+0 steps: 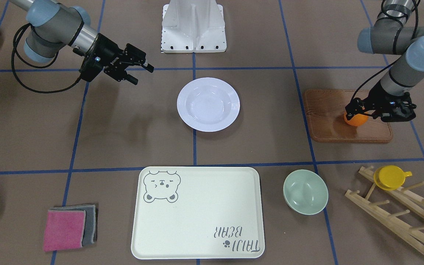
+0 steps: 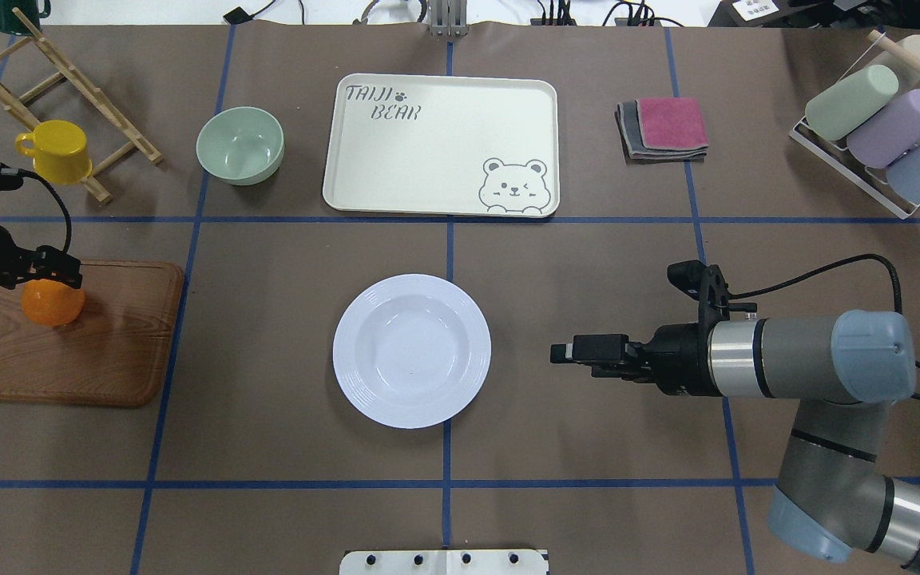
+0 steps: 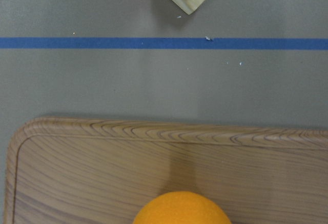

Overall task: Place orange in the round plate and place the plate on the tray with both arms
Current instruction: 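Close the left gripper on the orange on the wooden board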

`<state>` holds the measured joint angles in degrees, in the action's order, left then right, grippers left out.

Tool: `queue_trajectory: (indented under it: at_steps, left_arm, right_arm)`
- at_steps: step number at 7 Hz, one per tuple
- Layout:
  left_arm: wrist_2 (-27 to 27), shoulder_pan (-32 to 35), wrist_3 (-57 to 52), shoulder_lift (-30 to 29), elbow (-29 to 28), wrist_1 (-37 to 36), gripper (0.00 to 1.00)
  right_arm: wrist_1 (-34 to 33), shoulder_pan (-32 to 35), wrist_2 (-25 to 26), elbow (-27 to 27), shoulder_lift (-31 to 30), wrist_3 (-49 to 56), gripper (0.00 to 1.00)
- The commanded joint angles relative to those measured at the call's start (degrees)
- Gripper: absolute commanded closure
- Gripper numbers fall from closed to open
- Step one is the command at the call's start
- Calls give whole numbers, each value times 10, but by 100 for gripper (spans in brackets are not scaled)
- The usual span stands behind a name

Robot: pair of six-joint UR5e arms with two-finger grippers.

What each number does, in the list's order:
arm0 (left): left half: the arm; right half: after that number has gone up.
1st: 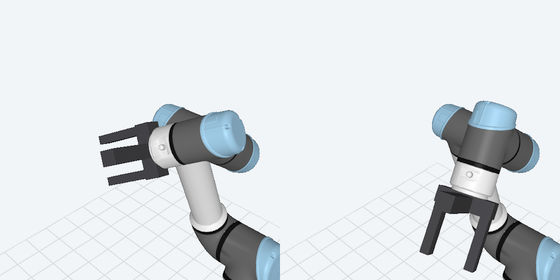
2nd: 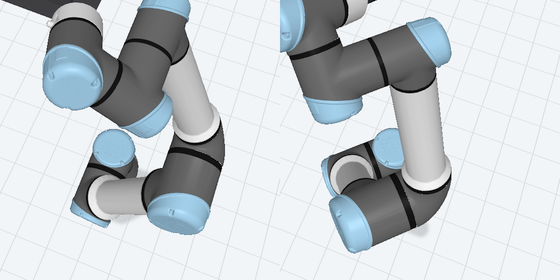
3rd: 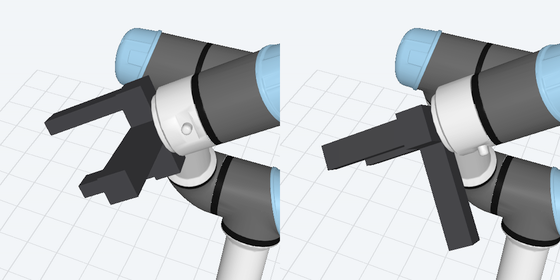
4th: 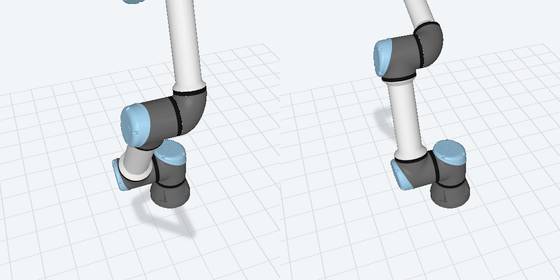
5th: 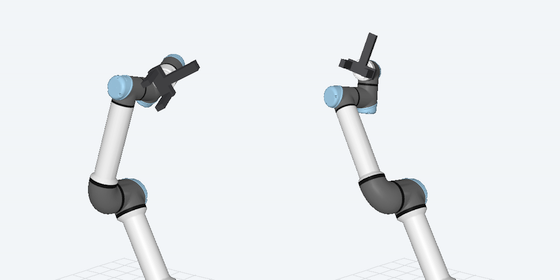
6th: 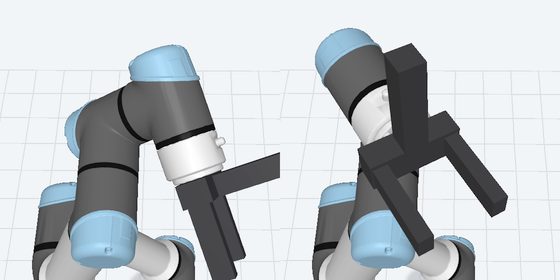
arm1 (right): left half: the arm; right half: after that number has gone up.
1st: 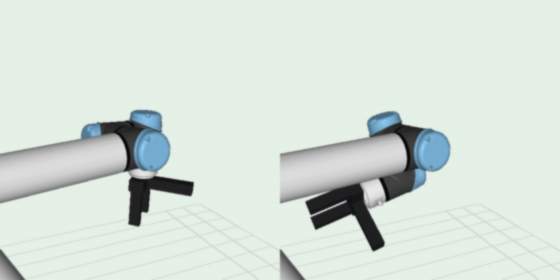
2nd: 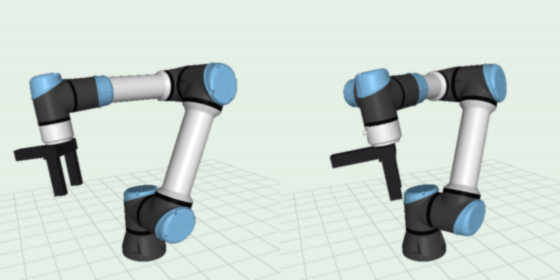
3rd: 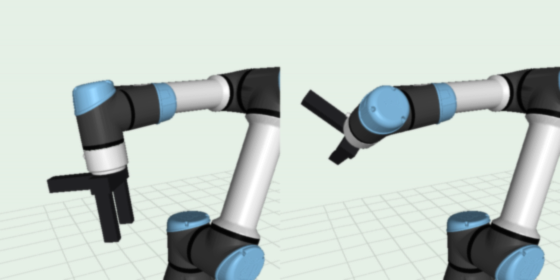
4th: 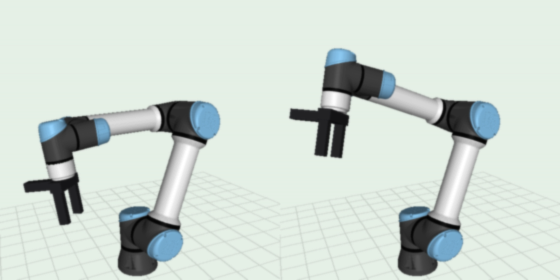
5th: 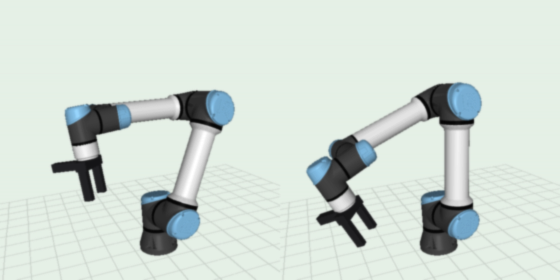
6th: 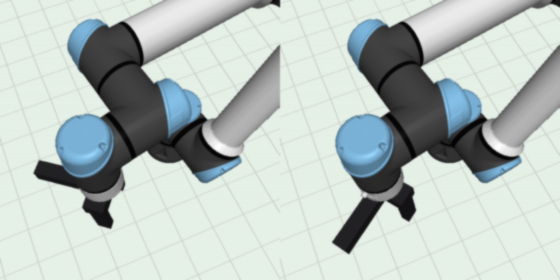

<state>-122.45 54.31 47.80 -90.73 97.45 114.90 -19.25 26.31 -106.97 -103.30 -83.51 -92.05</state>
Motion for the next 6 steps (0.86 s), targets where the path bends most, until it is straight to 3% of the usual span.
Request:
queue_trajectory:
  at_steps: [1, 4, 6]
  left_arm:
    - [1, -8, 6, -3, -20, 17, 1]
    - [-3, -15, 34, -3, -38, 58, 4]
    - [-7, -16, 35, -2, -34, 54, 27]
  right_arm:
    - [0, 0, 0, 0, 0, -1, 0]
    - [0, 1, -1, 1, 0, -1, 0]
    - [0, 1, -1, 1, 1, -1, 0]
